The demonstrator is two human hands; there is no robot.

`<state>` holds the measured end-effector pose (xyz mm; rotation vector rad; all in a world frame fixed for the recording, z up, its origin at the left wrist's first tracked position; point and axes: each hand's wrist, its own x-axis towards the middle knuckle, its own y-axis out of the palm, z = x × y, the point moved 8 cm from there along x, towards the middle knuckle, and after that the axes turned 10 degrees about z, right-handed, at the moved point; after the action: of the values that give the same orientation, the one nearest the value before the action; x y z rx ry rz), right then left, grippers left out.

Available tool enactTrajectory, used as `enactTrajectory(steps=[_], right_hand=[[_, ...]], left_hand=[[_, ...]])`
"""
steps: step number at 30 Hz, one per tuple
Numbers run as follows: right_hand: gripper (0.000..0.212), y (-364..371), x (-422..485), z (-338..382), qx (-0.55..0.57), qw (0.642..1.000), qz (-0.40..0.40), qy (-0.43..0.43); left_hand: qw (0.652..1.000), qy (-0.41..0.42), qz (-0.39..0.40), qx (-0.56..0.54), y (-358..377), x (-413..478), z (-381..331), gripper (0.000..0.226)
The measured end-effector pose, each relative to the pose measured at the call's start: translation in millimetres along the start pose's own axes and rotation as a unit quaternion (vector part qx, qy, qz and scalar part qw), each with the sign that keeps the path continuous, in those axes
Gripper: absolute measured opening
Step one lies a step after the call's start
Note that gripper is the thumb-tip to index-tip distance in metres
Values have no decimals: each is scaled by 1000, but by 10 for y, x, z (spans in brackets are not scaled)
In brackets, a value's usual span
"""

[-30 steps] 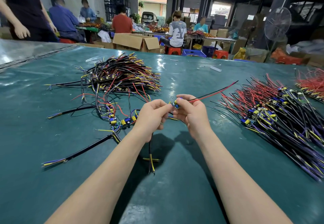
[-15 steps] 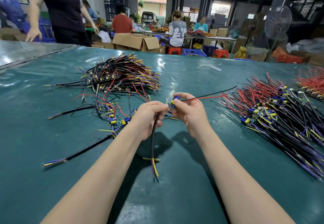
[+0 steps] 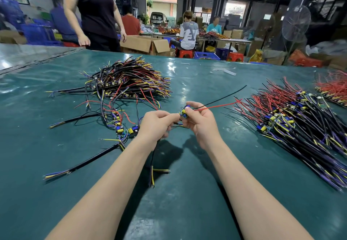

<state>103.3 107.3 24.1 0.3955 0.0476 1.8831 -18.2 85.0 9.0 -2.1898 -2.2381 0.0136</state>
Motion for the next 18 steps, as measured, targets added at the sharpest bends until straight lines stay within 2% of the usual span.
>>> enactTrajectory(steps=[4,9,13,15,18], right_hand=[[19,29,-14,-24,31,999,7,7],[17,64,-19,-88,77,997,8,28],[21,142,-50,-299,184,976,7,114],[20,135,-66,-363,164,976,6,143],[20,35,-35,-308,96,988,-3,121]], left_hand=[[993,-52,42,-102,36,13,86,16],[993,-46,25,-108,29,-5,73,19],[997,-10,0,-75,19,2,45,23],[997,-25,23,-67,48,-1,69,22],[985,-87,83,-120,144,-33,141,22]])
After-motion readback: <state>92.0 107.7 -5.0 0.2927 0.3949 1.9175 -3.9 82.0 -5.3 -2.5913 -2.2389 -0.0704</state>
